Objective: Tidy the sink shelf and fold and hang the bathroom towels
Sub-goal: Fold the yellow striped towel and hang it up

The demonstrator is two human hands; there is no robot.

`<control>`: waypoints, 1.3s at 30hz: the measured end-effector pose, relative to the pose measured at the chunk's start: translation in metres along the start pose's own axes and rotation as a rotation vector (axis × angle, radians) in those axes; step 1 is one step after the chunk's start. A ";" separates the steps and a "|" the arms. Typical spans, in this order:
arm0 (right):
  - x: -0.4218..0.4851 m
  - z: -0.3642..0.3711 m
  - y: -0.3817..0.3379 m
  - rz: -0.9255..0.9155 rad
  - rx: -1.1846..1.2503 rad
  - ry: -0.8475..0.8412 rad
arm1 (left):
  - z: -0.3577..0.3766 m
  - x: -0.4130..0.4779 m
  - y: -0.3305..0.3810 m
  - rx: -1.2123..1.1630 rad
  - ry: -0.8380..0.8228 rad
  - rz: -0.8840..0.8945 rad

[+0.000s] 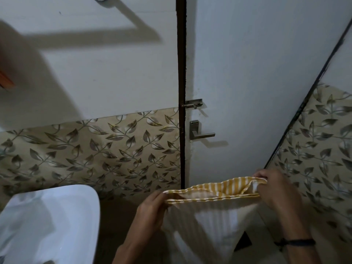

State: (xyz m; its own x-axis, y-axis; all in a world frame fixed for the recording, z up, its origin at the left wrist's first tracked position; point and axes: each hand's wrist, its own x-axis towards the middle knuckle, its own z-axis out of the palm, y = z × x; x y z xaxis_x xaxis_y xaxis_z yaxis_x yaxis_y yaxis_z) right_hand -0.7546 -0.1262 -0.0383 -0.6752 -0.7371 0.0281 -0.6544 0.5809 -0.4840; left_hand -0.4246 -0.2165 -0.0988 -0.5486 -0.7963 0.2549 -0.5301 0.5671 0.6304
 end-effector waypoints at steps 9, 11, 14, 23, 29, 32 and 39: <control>0.012 0.043 0.020 -0.096 -0.012 -0.348 | -0.044 0.013 0.048 -0.033 -0.023 0.189; 0.009 0.060 0.017 -0.318 -0.014 -0.455 | -0.051 0.013 0.053 -0.026 -0.044 0.197; -0.004 0.082 0.003 -0.461 0.088 -0.596 | -0.060 0.012 0.058 0.013 -0.068 0.219; 0.007 0.076 -0.004 -0.275 0.162 -0.149 | -0.093 0.009 0.033 0.220 -0.158 0.171; -0.016 0.049 -0.028 -0.595 0.269 -0.237 | -0.087 0.007 0.035 0.161 -0.097 0.139; -0.025 0.045 -0.035 -0.676 0.108 -0.518 | -0.086 0.010 0.039 0.119 -0.103 0.167; -0.054 0.069 -0.033 -0.573 0.239 -0.725 | -0.084 0.016 0.057 0.058 -0.069 0.158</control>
State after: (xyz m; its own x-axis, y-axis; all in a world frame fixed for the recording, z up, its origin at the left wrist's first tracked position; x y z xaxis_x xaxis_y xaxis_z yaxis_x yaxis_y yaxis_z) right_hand -0.6731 -0.1295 -0.0845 0.1546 -0.9688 -0.1939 -0.6789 0.0384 -0.7332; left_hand -0.4092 -0.2147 0.0034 -0.6699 -0.6811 0.2956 -0.4691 0.6969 0.5425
